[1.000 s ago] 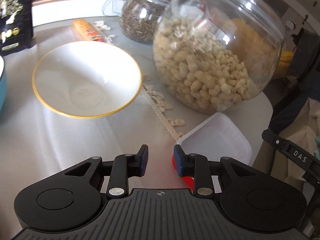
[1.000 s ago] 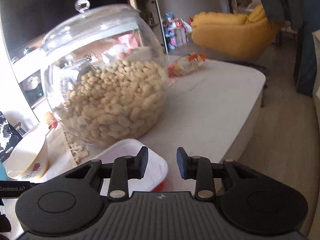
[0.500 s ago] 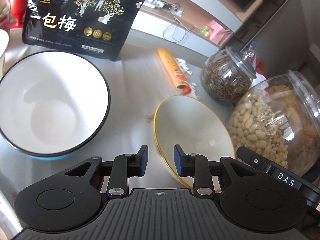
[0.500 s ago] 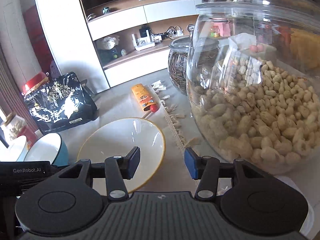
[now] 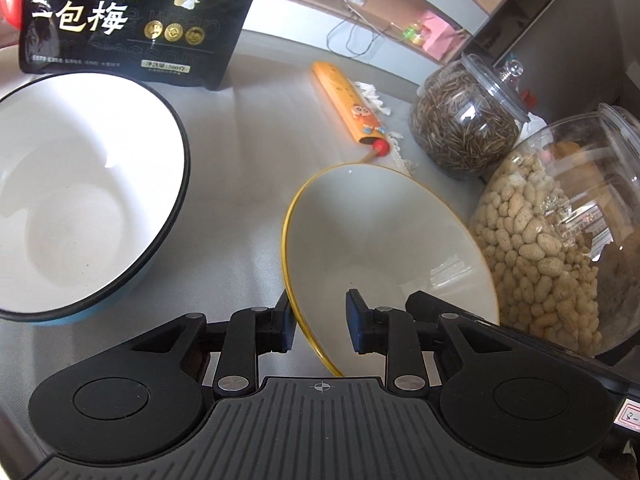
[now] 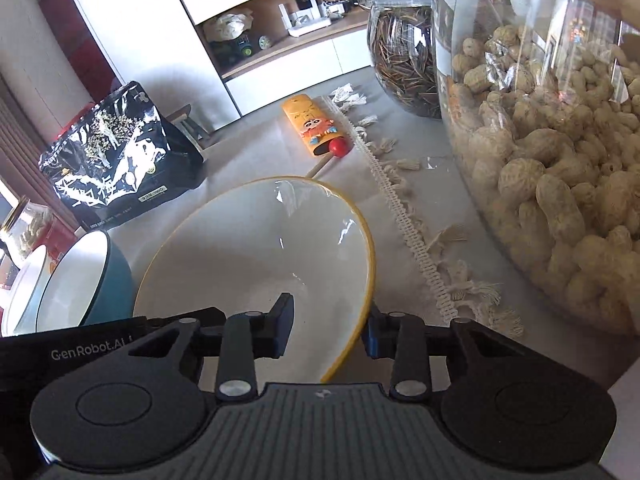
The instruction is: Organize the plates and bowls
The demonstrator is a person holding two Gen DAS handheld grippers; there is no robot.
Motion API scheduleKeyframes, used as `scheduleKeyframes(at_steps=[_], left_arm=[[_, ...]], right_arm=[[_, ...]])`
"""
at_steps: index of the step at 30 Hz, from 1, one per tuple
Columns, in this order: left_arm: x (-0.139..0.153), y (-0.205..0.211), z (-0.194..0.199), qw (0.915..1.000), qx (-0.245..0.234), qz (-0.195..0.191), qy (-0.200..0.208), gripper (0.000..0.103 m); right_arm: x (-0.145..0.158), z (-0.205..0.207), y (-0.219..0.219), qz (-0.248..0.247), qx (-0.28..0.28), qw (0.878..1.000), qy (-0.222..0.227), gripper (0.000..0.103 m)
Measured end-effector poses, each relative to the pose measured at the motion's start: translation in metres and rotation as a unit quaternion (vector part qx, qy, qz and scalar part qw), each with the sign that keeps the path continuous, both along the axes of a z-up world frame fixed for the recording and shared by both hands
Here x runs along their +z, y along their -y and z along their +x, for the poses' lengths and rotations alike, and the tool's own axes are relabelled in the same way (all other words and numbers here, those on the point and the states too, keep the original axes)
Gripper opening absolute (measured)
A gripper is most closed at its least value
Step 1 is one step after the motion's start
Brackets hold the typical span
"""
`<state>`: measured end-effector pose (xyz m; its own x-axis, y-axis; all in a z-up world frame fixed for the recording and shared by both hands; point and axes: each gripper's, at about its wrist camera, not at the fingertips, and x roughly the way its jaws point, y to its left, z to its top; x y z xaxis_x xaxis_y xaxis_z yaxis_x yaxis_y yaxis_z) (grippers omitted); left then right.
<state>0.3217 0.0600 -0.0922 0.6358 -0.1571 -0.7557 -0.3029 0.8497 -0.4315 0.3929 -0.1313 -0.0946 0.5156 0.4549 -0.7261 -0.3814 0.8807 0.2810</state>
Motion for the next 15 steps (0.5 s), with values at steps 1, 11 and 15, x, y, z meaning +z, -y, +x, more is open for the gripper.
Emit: scheduleKeyframes(at_steps=[1, 11, 15], left_arm=[[0.001, 0.000, -0.006, 1.0000, 0.002, 0.002, -0.003, 0.029], [0.009, 0.009, -0.097, 0.9995, -0.003, 0.018, -0.025, 0.029], [0.011, 0.014, -0.129, 0.9991, -0.001, 0.028, -0.031, 0.029]], right_arm=[[0.001, -0.006, 0.000, 0.000, 0.006, 1.000, 0.001, 0.035], [-0.003, -0.081, 0.003, 0.020, 0.056, 0.998, -0.007, 0.034], [-0.004, -0.111, 0.006, 0.032, 0.066, 0.997, -0.011, 0.035]])
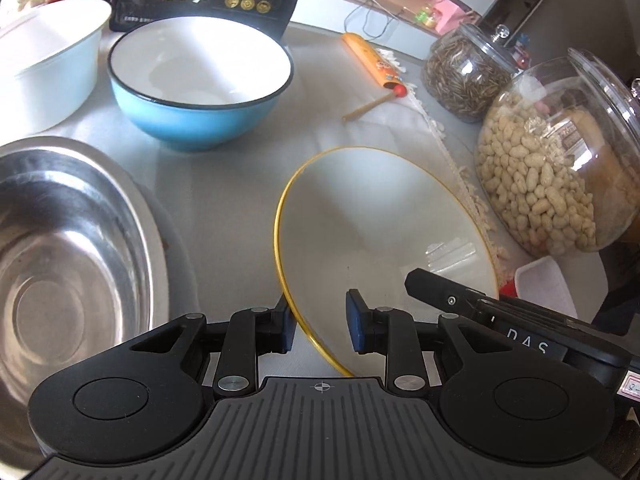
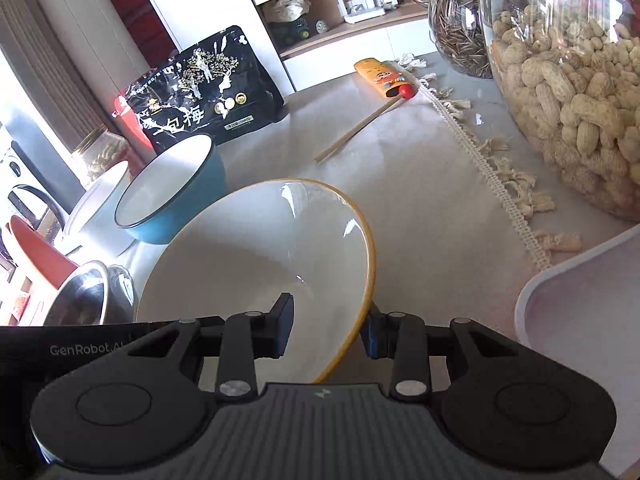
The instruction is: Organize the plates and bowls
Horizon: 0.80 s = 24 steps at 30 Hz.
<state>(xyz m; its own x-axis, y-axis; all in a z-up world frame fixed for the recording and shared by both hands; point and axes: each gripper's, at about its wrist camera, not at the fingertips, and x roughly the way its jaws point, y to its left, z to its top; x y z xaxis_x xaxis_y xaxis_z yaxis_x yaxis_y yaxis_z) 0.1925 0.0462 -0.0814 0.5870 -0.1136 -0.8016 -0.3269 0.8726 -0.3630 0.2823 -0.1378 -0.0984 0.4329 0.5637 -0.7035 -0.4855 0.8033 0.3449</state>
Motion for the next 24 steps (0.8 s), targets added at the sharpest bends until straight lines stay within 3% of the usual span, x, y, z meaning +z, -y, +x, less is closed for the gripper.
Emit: scheduleKeyframes(at_steps=[17, 22, 24], left_arm=[[0.006, -0.002, -0.027, 0.9999, -0.008, -0.013, -0.003, 0.028], [0.035, -0.025, -0.043, 0.9993, -0.003, -0.034, 0.014, 0.027], [0.054, -0.040, -0.042, 0.9982, 0.007, -0.033, 0.049, 0.027]], right_arm=[[-0.002, -0.023, 0.006, 0.016, 0.007, 1.000, 0.000, 0.035], [0.011, -0.023, 0.018, 0.017, -0.012, 0.999, 0.024, 0.035], [0.025, -0.023, 0.021, 0.009, -0.024, 0.998, 0.051, 0.036]])
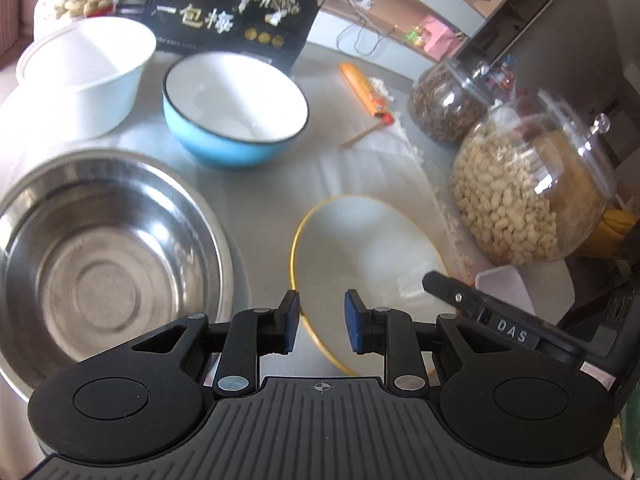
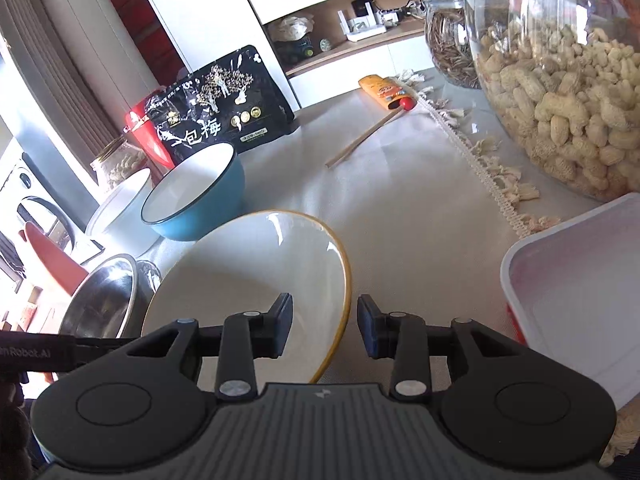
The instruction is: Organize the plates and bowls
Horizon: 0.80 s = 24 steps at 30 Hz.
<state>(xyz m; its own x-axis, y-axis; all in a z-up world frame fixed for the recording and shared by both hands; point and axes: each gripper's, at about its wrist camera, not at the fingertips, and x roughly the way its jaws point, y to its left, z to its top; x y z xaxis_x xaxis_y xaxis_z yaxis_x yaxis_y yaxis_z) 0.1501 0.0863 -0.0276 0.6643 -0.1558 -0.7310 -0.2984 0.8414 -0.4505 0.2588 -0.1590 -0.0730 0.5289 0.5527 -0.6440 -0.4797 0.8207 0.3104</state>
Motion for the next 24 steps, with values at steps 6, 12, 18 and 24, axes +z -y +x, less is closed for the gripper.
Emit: scheduleKeyframes(at_steps=[6, 12, 18, 24], left_arm=[[0.072, -0.038, 0.048, 0.9924, -0.005, 0.049, 0.112, 0.027], [0.063, -0.097, 0.075, 0.9953, 0.023, 0.044, 0.084, 0.027], [0.012, -0.144, 0.084, 0.9993, 0.021, 0.020, -0.023, 0.027], [-0.002, -0.155, 0.102, 0.9987, 0.026, 0.018, -0.040, 0.028]], right_arm=[[0.067, 0.003, -0.015, -0.033, -0.020, 0.995, 0.087, 0.050], [0.086, 0.033, -0.064, -0.103, -0.021, 0.994, 0.035, 0.070], [0.060, 0.057, -0.136, -0.140, 0.004, 0.990, -0.029, 0.070], [0.049, 0.082, -0.197, -0.144, 0.023, 0.986, -0.081, 0.073]])
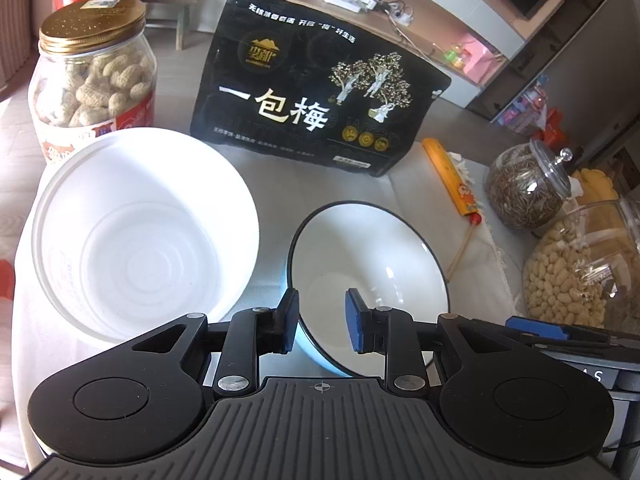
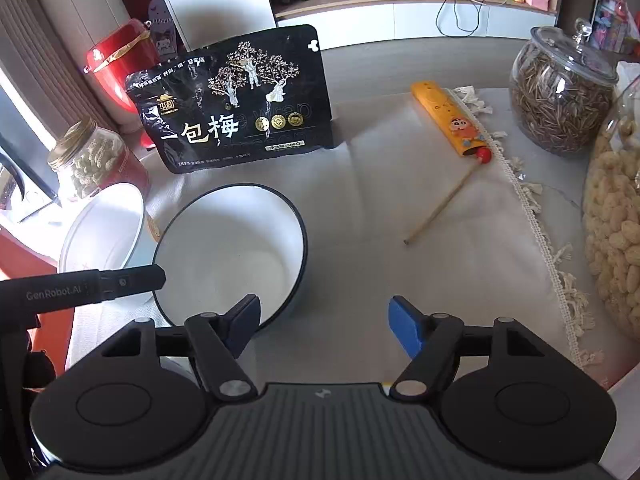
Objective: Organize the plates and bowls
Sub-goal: 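Grip the blue bowl rim with the left tool while the right tool grips it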
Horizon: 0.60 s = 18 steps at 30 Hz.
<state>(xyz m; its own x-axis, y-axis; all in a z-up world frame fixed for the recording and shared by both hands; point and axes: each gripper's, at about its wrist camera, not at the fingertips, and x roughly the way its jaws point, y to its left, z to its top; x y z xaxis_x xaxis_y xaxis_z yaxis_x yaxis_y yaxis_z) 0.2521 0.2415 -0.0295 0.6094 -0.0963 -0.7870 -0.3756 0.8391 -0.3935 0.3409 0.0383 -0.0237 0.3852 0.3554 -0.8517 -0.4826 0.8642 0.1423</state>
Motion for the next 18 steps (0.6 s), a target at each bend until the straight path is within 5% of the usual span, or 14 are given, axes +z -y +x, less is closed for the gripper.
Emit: scheduleKeyframes(at_steps=[7, 12, 18], left_arm=[[-0.026, 0.002, 0.012, 0.9991, -0.011, 0.006, -0.041, 0.023], [-0.024, 0.007, 0.018, 0.9990, -0.009, 0.018, -0.040, 0.027], [-0.023, 0.008, 0.018, 0.9990, -0.009, 0.014, -0.042, 0.028]], right_arm=[[-0.026, 0.033, -0.027, 0.000, 0.000, 1.000, -0.031, 0.070], [-0.063, 0.051, -0.036, 0.010, -0.010, 0.994, -0.104, 0.049], [-0.073, 0.047, -0.040, 0.015, 0.005, 0.993, -0.121, 0.030]])
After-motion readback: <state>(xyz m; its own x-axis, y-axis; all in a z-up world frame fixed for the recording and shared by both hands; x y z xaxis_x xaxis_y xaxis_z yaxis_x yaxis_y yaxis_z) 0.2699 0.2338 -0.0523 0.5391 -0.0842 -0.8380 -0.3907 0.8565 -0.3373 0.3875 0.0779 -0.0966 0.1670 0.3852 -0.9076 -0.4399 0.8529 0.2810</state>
